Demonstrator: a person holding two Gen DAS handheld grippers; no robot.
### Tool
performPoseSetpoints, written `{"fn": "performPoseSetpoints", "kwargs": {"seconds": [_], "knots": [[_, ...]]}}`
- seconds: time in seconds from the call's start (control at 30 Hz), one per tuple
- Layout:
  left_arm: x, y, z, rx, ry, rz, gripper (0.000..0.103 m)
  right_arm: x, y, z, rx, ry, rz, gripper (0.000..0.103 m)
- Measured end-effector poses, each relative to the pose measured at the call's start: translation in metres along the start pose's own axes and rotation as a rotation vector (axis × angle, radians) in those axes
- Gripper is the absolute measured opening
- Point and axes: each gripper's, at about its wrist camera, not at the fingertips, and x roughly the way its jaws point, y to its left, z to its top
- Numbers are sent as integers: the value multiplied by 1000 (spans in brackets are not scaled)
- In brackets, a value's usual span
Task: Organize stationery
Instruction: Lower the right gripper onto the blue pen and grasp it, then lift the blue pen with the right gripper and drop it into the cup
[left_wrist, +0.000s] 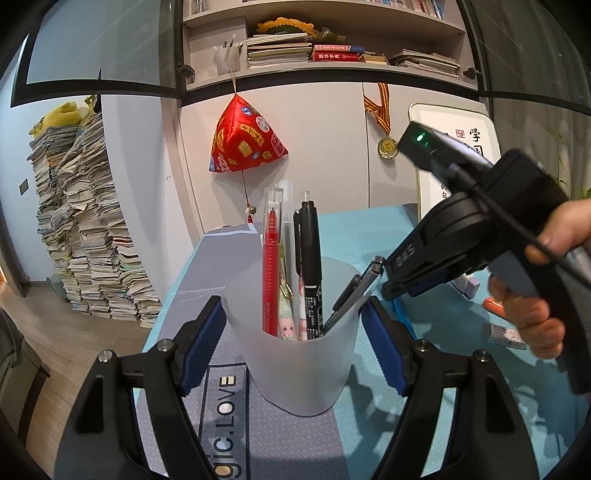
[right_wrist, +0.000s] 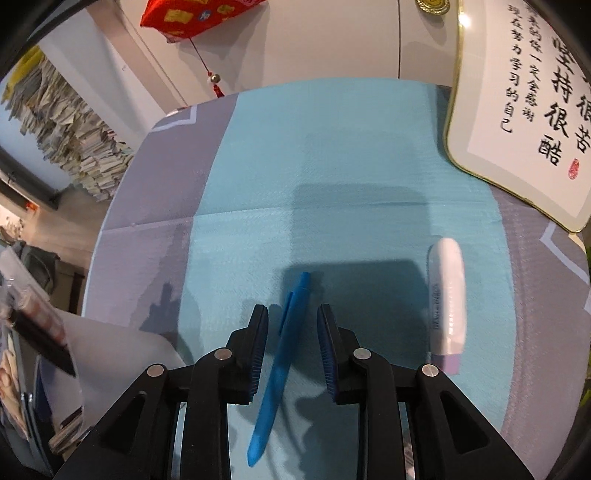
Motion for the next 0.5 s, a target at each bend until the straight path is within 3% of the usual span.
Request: {"fn": "performPoseSetpoints", "kwargs": {"seconds": [0.1,0.13,0.2,0.3,0.5], "knots": [[0,0,0,1,2,-3,75,5,4,-1,-15,-7,-38,26],[0,0,0,1,4,-4,75,5,5,-1,-21,-24,-55,19],[2,1,0,-3,11,-10,75,4,7,-2,-32,-35,-82,17],[4,2,0,-9,21,-16,75,-2,3,-5,-14,-33,-54,11],[4,2,-1,-4,20,-15,75,-47,1,-18,-39,-101,-3,11]]}}
